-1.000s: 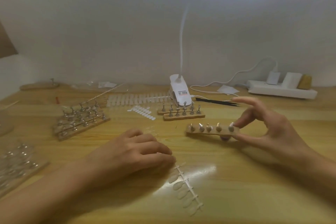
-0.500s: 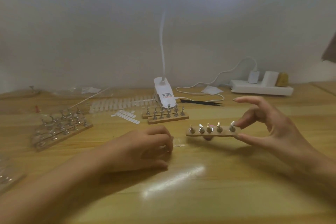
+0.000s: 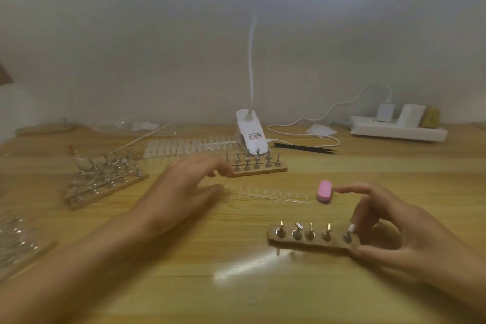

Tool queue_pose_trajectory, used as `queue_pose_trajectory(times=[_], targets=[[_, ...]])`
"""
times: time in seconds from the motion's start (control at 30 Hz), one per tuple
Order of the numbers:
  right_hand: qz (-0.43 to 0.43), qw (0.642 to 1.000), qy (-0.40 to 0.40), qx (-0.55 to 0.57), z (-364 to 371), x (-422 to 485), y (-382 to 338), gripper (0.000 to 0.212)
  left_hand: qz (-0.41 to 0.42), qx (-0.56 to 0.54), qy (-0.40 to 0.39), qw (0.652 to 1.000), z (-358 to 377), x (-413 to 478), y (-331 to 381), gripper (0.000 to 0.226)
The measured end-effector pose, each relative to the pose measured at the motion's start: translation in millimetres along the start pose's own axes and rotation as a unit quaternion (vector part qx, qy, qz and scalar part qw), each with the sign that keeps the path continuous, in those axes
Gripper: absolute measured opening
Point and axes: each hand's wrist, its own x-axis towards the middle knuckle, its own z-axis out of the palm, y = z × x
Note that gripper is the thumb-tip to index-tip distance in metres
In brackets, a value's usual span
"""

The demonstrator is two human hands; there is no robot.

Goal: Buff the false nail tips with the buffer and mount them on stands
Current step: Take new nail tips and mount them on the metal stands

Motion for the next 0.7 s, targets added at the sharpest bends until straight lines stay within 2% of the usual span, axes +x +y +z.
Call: queue_pose_trajectory(times=[0.1, 0.17, 0.2, 0.27, 0.33, 0.37, 0.47, 0.5, 0.57, 0.6, 0.7], targets=[[0.035, 0.997, -0.068, -0.003, 10.1, 3.2, -9.9, 0.093, -0.033, -0.016, -0.007, 0.999, -3.3, -14.5, 6.6, 0.021], [0.040, 0.994, -0.102, -0.005, 15.8, 3.3, -18.4, 0.097, -0.035, 0.029, -0.039, 0.998, -1.8, -25.4, 8.6, 0.020], [0.041, 0.993, -0.111, -0.009, 19.5, 4.0, -25.1, 0.097, -0.037, 0.065, -0.049, 0.996, -0.9, -30.3, 7.3, 0.026], [0.055, 0.989, -0.132, 0.024, 30.0, 4.1, -36.2, 0.089, -0.062, 0.105, -0.049, 0.991, -1.9, -35.9, -0.6, 0.047], [0.088, 0.978, -0.155, 0.112, 44.1, 6.3, -48.0, 0.064, -0.104, 0.072, -0.040, 0.991, -6.3, -36.0, -9.6, 0.063], [0.087, 0.967, -0.196, 0.141, 50.0, 5.9, -57.8, 0.053, -0.121, 0.043, -0.040, 0.991, -7.5, -34.9, -14.1, 0.069], [0.046, 0.937, -0.321, 0.129, 52.0, 12.1, -87.2, 0.057, -0.141, 0.013, -0.054, 0.988, -8.6, -30.2, -24.2, 0.083], [0.037, 0.938, -0.323, 0.118, 50.9, 21.2, -89.9, 0.060, -0.142, 0.017, -0.058, 0.988, -8.6, -27.8, -26.0, 0.086], [0.035, 0.961, -0.263, 0.077, 46.9, 36.1, -75.7, 0.063, -0.150, 0.012, -0.066, 0.986, -8.9, -22.0, -28.3, 0.090], [0.073, 0.969, -0.231, 0.052, 48.3, 52.7, -68.0, 0.060, -0.155, 0.005, -0.068, 0.986, -9.0, -19.3, -29.3, 0.091], [-0.012, 0.981, -0.195, -0.022, 53.5, 64.0, -39.6, 0.061, -0.159, -0.013, -0.067, 0.985, -7.7, -14.2, -29.1, 0.088]])
